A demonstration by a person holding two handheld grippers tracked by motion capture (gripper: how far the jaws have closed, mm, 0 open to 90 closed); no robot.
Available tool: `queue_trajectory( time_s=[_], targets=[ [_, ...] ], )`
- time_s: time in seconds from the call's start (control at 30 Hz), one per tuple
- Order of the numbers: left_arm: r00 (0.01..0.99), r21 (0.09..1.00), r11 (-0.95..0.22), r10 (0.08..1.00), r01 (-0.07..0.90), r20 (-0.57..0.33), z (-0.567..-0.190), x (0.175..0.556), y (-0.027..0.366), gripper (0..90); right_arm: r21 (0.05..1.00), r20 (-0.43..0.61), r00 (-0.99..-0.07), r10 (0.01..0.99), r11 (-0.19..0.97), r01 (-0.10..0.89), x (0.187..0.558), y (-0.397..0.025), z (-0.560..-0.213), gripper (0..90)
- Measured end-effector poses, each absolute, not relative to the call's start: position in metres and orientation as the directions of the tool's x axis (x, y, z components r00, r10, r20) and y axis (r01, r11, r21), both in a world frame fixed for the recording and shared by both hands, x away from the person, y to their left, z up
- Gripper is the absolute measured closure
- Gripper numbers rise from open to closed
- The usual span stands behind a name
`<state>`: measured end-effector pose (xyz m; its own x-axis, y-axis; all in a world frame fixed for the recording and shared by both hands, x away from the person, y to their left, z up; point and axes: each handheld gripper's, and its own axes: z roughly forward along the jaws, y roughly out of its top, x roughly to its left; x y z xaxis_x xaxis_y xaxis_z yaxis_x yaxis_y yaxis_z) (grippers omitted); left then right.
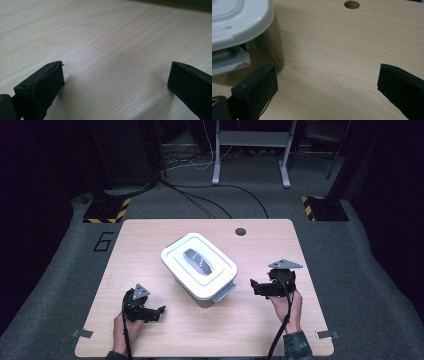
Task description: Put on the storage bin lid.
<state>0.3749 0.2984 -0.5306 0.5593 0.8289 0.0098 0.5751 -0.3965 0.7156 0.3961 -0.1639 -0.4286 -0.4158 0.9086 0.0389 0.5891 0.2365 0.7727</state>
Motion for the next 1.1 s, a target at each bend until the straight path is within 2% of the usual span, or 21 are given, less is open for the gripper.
queue_trajectory(
  time_s=[0.43,0.73,0.97,1.1],
  targets=[
    [0.559,0.718,-0.396,0.829,0.573,0.011,-0.531,0.375,0.298,0.1,0.731,0.085,-0.332,0.939,0.168,0.661,0.389,-0.191,-0.475,1.5],
    [0.558,0.717,-0.396,0.83,0.574,0.012,-0.531,0.375,0.298,0.1,0.726,0.048,-0.245,0.968,0.134,0.674,0.38,-0.208,-0.514,0.2],
    [0.558,0.717,-0.396,0.83,0.574,0.012,-0.531,0.375,0.298,0.1,0.72,-0.011,-0.26,0.966,0.188,0.668,0.375,-0.209,-0.528,0.0],
    [0.558,0.717,-0.395,0.83,0.574,0.01,-0.531,0.375,0.298,0.1,0.716,-0.003,-0.276,0.961,0.195,0.67,0.377,-0.21,-0.529,0.0]
  ],
)
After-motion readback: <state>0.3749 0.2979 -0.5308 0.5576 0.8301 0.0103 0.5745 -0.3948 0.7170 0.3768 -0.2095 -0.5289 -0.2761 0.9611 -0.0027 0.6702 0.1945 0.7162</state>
